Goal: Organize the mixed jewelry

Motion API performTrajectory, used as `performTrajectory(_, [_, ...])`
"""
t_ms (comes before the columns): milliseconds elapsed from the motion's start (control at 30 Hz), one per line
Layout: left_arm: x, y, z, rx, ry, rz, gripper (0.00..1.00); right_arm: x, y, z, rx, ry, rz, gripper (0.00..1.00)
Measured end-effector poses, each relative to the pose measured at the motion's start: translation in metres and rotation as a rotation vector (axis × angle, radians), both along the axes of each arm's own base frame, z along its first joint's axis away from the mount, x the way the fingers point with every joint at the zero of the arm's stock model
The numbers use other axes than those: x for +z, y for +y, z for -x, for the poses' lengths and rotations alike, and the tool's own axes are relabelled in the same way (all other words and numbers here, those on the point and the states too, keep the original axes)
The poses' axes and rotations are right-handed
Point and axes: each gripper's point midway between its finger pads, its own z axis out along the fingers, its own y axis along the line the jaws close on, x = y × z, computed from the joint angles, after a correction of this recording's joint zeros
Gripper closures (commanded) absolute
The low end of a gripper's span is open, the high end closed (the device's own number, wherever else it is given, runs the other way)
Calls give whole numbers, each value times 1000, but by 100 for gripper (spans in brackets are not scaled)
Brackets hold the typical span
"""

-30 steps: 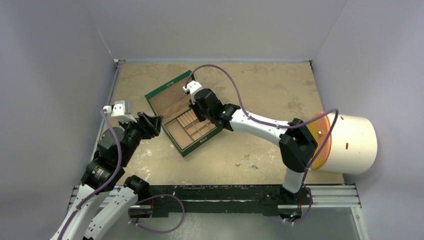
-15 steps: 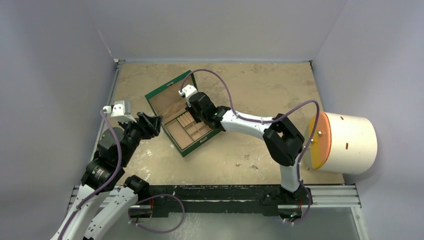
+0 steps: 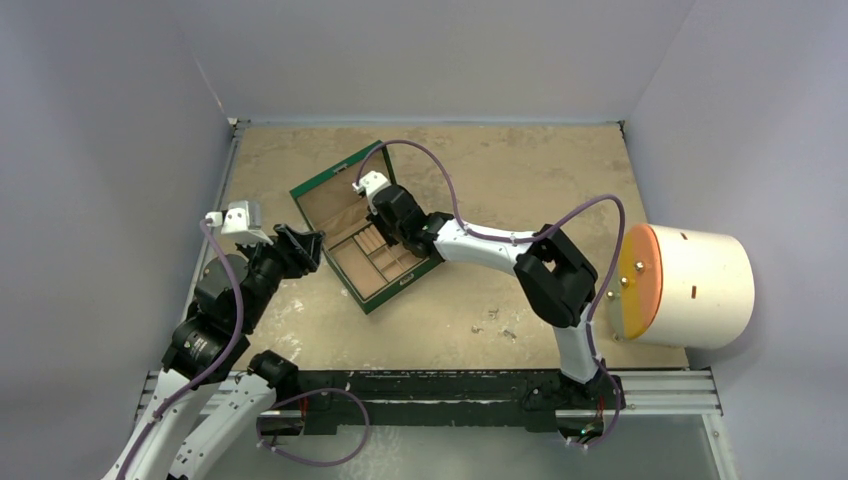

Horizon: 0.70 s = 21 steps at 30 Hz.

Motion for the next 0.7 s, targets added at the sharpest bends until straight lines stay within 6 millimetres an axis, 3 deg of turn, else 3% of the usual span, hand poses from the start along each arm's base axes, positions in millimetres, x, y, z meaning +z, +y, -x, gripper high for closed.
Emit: performTrajectory(700, [0, 1, 0, 1, 1, 1, 46, 0, 8, 5, 29, 14, -20, 100])
